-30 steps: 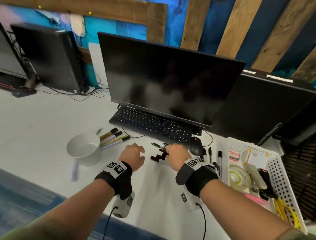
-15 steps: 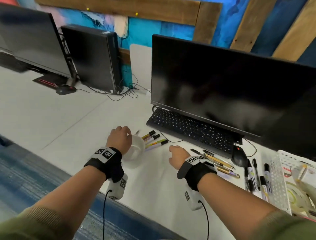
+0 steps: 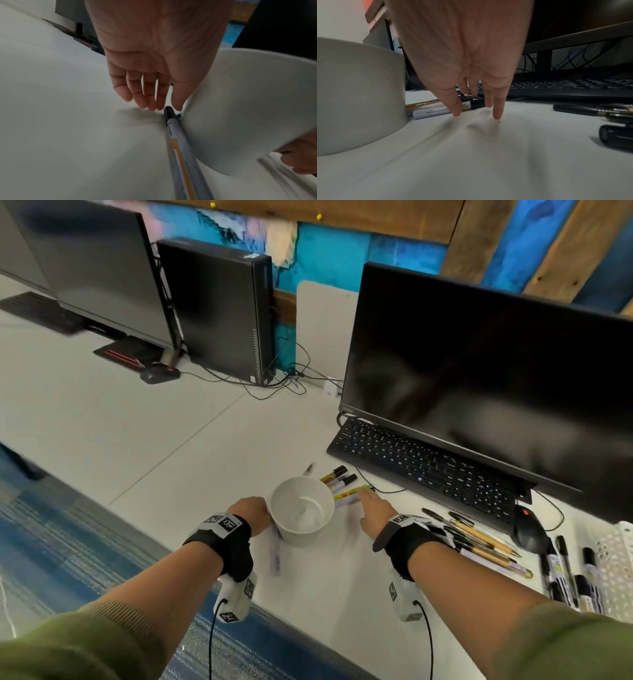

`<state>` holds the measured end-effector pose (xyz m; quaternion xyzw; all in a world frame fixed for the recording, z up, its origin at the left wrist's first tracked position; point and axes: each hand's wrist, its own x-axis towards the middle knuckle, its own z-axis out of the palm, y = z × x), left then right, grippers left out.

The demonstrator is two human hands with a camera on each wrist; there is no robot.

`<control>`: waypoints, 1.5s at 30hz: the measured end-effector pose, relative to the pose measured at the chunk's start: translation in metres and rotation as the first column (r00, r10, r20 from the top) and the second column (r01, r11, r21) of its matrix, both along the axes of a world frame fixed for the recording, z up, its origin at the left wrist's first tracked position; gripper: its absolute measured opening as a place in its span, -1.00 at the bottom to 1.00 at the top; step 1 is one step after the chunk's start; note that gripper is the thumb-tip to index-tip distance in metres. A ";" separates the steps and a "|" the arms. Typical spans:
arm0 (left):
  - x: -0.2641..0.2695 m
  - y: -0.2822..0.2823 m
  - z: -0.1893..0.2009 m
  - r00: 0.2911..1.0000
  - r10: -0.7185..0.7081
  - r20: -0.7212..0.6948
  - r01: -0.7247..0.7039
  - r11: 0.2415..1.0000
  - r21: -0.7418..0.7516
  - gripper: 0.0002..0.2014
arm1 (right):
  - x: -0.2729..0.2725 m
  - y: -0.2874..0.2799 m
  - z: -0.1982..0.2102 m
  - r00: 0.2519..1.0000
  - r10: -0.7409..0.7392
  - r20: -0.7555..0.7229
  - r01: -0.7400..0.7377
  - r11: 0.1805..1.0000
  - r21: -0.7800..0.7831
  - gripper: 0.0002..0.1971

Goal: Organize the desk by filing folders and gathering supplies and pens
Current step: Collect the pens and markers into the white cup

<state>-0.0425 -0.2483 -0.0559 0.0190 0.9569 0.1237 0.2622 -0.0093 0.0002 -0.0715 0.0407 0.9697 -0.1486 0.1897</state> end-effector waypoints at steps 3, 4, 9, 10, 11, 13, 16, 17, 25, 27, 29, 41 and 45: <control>-0.003 0.003 -0.008 0.999 -0.015 0.050 0.016 1.000 -0.022 -0.64 | -0.007 0.000 0.000 0.999 -0.024 0.042 0.023 0.999 0.027 -0.34; -0.005 0.003 -0.009 0.998 -0.016 0.054 0.018 1.000 -0.026 -0.65 | -0.009 0.000 0.000 0.998 -0.026 0.053 0.024 0.999 0.039 -0.35; -0.015 -0.001 -0.013 1.000 0.014 0.003 -0.013 0.999 -0.039 -0.65 | -0.012 0.000 0.003 0.994 0.008 0.108 -0.030 0.979 0.203 -0.36; -0.017 -0.003 -0.014 0.999 0.032 -0.019 -0.033 0.999 -0.040 -0.64 | -0.011 0.000 0.005 0.991 0.000 0.133 -0.032 0.971 0.238 -0.41; -0.018 -0.004 -0.015 0.998 0.038 -0.047 -0.040 0.998 -0.046 -0.64 | -0.009 0.000 0.006 0.988 -0.002 0.152 -0.040 0.961 0.274 -0.47; -0.019 -0.006 -0.016 0.996 0.020 -0.083 -0.026 0.997 -0.075 -0.65 | -0.004 0.002 0.007 0.987 -0.014 0.161 -0.038 0.948 0.316 -0.52; -0.025 -0.007 -0.012 0.996 0.017 -0.088 -0.024 0.996 -0.089 -0.62 | 0.005 0.008 0.002 0.994 -0.037 0.100 0.001 0.940 0.342 -0.58; -0.029 -0.009 -0.008 0.995 0.034 -0.097 -0.042 0.996 -0.076 -0.64 | 0.007 0.010 0.000 0.998 -0.035 0.052 0.016 0.945 0.326 -0.65; -0.062 -0.005 0.067 0.855 0.285 -0.434 -0.163 0.941 0.296 -0.73 | -0.014 0.008 0.035 0.922 -0.239 -0.306 0.207 0.969 -0.132 -0.79; -0.063 0.006 0.082 0.820 0.315 -0.478 -0.089 0.895 0.438 -0.70 | -0.023 0.004 0.048 0.889 -0.276 -0.367 0.199 0.952 -0.234 -0.81; -0.061 0.016 0.091 0.818 0.296 -0.493 0.026 0.837 0.546 -0.65 | -0.030 -0.001 0.061 0.862 -0.297 -0.410 0.158 0.927 -0.339 -0.83; -0.042 0.030 0.048 0.906 -0.003 -0.422 0.243 0.821 0.517 -0.57 | -0.027 -0.008 0.089 0.861 -0.470 -0.192 0.121 0.558 -0.821 -0.76; -0.037 0.033 0.031 0.917 -0.065 -0.394 0.271 0.826 0.494 -0.58 | -0.023 -0.019 0.065 0.910 -0.385 -0.154 0.137 0.630 -0.764 -0.72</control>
